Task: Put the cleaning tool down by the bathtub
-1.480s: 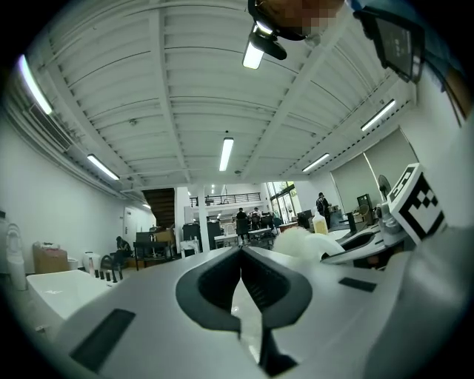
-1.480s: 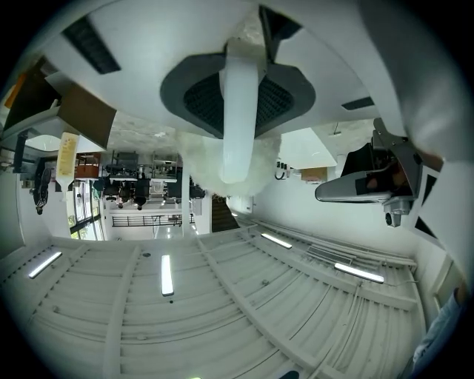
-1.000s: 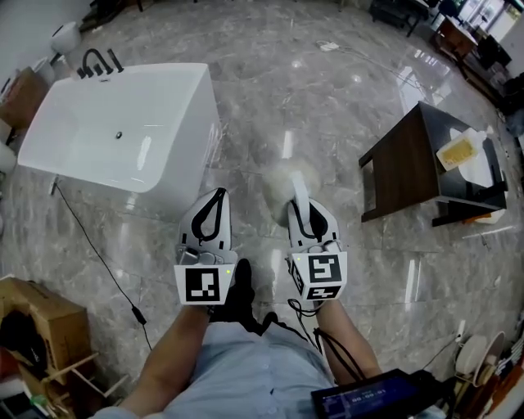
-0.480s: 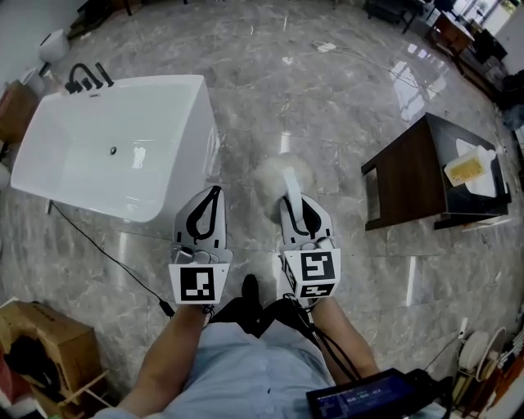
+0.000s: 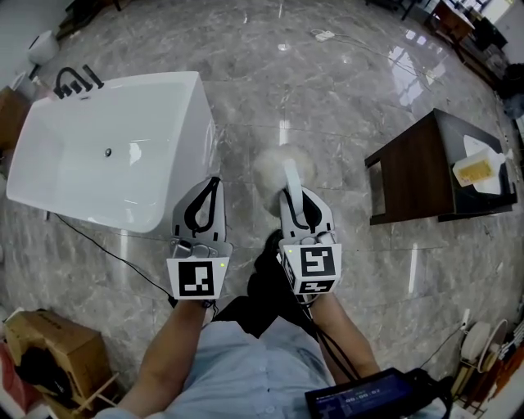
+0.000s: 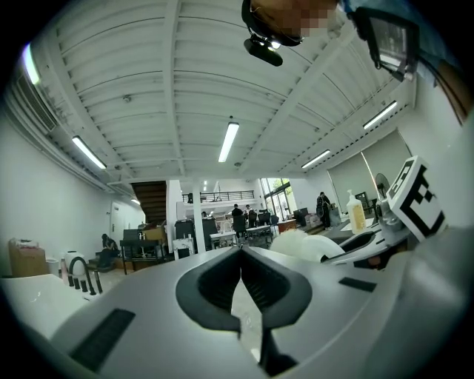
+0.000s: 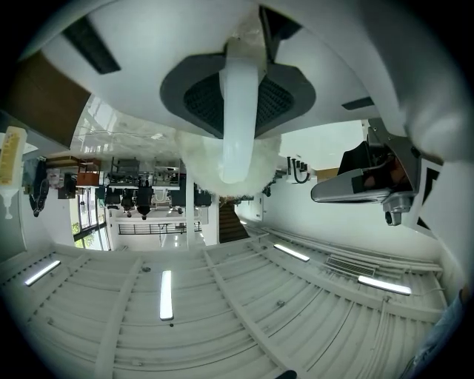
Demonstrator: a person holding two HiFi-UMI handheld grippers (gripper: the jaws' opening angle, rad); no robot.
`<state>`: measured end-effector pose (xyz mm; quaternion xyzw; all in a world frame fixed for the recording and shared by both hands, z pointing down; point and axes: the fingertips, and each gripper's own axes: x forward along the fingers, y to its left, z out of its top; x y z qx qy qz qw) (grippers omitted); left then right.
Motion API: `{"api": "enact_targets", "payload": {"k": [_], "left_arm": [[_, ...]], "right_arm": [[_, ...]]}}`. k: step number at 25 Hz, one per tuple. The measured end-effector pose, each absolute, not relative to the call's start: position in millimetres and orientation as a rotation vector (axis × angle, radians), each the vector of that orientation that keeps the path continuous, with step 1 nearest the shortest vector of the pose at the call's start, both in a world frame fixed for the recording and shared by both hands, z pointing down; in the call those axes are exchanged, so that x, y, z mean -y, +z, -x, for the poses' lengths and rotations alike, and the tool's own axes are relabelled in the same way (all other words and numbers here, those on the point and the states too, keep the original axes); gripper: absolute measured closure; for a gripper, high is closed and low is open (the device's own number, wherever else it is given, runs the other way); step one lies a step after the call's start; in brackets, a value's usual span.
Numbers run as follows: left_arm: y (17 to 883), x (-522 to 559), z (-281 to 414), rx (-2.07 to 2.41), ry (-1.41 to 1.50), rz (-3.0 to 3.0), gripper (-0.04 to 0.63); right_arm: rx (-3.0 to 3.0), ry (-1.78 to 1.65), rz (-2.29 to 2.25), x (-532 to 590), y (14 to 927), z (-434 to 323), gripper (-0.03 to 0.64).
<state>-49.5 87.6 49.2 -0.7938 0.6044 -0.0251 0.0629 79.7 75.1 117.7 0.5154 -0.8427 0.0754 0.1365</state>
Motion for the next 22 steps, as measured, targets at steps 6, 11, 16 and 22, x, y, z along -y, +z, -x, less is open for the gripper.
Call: {"api": "enact_targets", "payload": {"k": [6,11,16,22], "left_arm": [[72.9,-35.9,63.0,-1.836,-0.118,2.408,0.578],[91.1,17.0,71.0,-1.829,-0.151,2.437,0.578],[114.7,72.7,75.9,-1.830,-0.200,2.487,0.578],[123.1,126.6,90.3,-1.793,-0.214,2.491,0.578]], "right_arm": [[2.414,0.276,-1.481,-31.2,147.0,-67.4,0.518],[2.401,0.322,-1.463,17.6,168.5,-52.6,0.518],[2.392,0.342,-1.474,75.2,180.9,-45.5,0.520],[2.357,0.324,-1.484,122.5,189.2,-37.5,0.518]]}}
